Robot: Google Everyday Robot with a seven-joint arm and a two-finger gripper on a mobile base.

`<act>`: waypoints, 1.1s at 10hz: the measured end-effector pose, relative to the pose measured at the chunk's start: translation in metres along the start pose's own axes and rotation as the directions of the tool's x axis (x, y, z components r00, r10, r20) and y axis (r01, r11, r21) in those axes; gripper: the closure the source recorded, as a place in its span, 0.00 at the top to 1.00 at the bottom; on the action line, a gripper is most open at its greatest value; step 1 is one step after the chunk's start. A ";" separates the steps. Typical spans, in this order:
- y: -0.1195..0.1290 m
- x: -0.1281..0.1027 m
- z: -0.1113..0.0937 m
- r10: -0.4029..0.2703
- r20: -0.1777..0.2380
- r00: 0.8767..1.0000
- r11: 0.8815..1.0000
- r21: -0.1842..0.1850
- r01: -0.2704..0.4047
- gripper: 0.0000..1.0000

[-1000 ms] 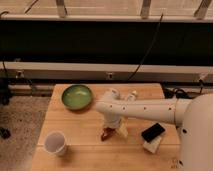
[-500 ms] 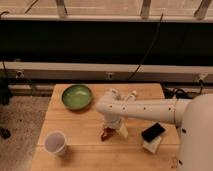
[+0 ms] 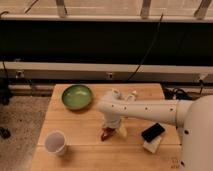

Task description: Place the pepper in the ceramic cup

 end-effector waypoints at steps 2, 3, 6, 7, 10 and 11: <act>-0.003 0.000 0.003 -0.006 0.005 1.000 1.000 0.022 0.006 0.80; -0.006 -0.001 0.005 -0.009 0.007 1.000 0.999 0.034 0.009 0.79; -0.009 0.000 0.007 -0.008 0.010 1.000 0.999 0.052 0.007 0.53; -0.010 0.000 0.006 -0.009 0.010 1.000 0.999 0.054 0.009 0.42; -0.014 0.000 0.002 -0.013 0.007 1.000 0.998 0.062 0.013 0.14; -0.014 -0.001 0.000 -0.017 0.007 1.000 0.998 0.059 0.016 0.04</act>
